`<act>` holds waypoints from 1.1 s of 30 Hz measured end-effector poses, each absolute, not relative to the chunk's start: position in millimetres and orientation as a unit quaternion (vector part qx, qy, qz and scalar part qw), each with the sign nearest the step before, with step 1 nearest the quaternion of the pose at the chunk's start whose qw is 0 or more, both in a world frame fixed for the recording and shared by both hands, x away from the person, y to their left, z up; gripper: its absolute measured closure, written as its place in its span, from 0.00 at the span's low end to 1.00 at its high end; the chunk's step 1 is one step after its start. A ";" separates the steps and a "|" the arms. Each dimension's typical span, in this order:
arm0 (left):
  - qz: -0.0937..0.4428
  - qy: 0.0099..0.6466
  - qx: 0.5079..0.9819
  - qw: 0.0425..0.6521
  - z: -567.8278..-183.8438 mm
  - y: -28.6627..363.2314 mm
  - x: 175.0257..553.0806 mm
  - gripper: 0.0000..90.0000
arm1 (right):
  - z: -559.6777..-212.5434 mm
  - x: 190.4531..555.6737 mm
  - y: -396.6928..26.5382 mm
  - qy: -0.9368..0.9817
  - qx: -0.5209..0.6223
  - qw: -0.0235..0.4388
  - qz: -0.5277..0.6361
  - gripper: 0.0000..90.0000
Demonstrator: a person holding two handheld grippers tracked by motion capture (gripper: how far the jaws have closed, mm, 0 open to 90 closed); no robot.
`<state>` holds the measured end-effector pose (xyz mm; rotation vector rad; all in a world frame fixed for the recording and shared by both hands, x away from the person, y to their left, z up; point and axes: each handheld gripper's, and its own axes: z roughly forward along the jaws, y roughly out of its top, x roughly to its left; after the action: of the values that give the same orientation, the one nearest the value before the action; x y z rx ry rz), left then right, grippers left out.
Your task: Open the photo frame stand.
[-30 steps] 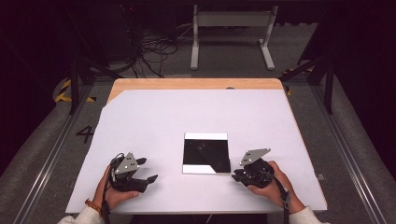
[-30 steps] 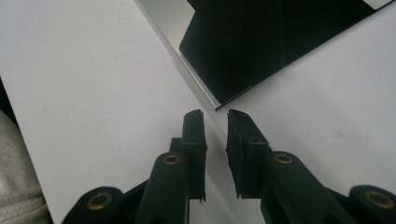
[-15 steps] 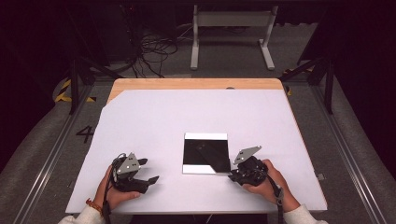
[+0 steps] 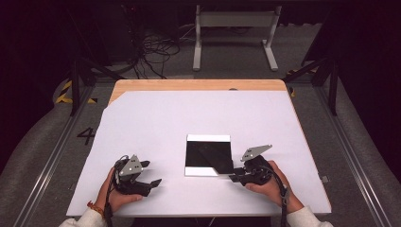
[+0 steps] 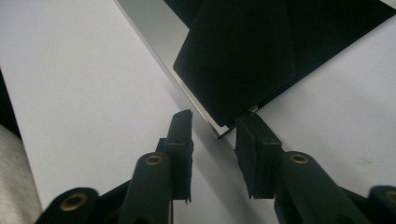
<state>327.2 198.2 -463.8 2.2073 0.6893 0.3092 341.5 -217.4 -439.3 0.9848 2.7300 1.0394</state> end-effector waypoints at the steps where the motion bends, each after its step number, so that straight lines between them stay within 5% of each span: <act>1: 0.120 0.272 0.870 0.393 -464.0 198.0 327.2 0.24 | -439.0 342.2 -218.5 0.881 0.322 0.024 0.346 0.72; 33: 0.110 0.267 0.876 0.387 -465.3 187.9 327.3 0.21 | -444.1 369.9 -221.5 0.794 0.406 -0.059 0.449 0.39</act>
<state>327.3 187.9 -465.3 2.2293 0.6783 0.2797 369.9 -221.5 -444.1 1.3248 2.5934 1.4666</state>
